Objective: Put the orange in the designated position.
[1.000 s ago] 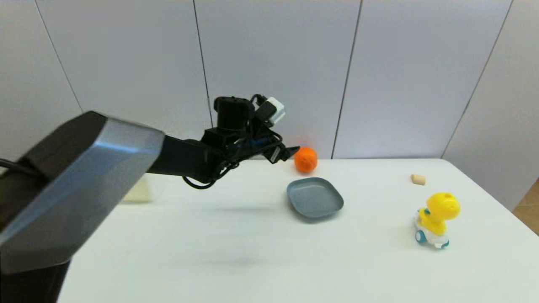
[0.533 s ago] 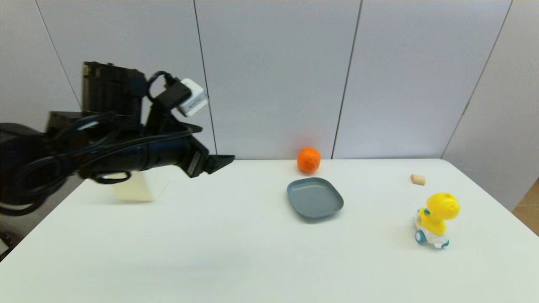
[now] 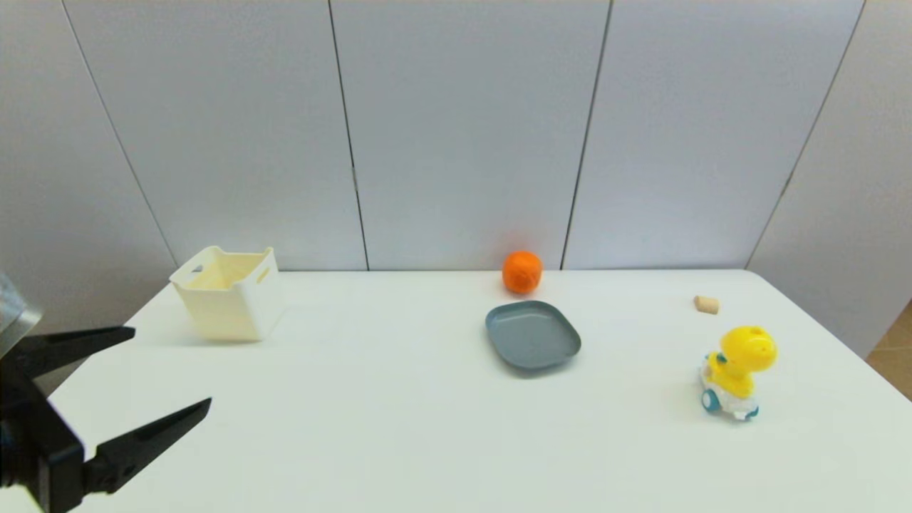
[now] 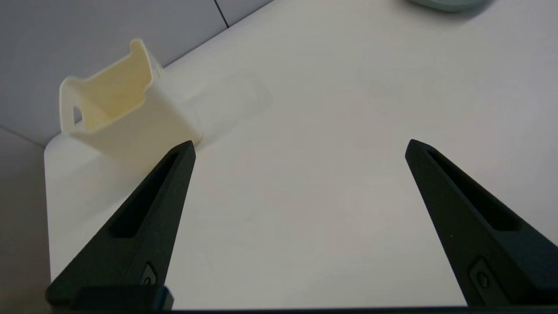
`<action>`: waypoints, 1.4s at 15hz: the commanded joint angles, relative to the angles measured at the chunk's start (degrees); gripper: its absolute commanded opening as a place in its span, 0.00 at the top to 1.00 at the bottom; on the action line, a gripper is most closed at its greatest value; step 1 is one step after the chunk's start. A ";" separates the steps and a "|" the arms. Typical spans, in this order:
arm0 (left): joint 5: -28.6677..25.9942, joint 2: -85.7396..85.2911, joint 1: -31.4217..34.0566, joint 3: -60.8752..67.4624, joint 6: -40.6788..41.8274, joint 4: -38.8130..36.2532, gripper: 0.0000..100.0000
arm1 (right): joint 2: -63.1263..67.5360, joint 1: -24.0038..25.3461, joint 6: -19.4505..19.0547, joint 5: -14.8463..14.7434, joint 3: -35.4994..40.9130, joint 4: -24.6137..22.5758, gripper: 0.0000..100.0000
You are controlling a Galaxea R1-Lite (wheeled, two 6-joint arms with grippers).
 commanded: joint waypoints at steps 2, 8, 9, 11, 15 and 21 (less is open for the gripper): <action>-0.01 -24.16 0.88 14.88 -0.85 0.16 0.00 | -0.01 0.00 0.00 -0.03 0.01 -0.02 0.00; -0.27 -33.39 5.62 22.52 -1.03 -6.87 0.00 | -0.01 0.00 0.00 -0.03 0.01 -0.02 0.00; -0.27 -33.30 7.73 23.05 -1.03 -9.16 0.00 | -0.01 0.00 0.00 -0.03 0.01 -0.02 0.00; -0.27 -33.21 10.46 24.63 -1.38 -10.21 0.00 | -0.01 0.00 0.00 -0.03 0.01 -0.02 0.00; -0.18 -35.58 15.82 28.67 -2.26 -11.09 0.00 | -0.01 0.00 0.00 -0.03 0.01 -0.02 0.00; 2.19 -48.33 16.00 31.22 -8.41 -3.53 0.00 | -0.01 0.00 0.00 -0.03 0.01 -0.02 0.00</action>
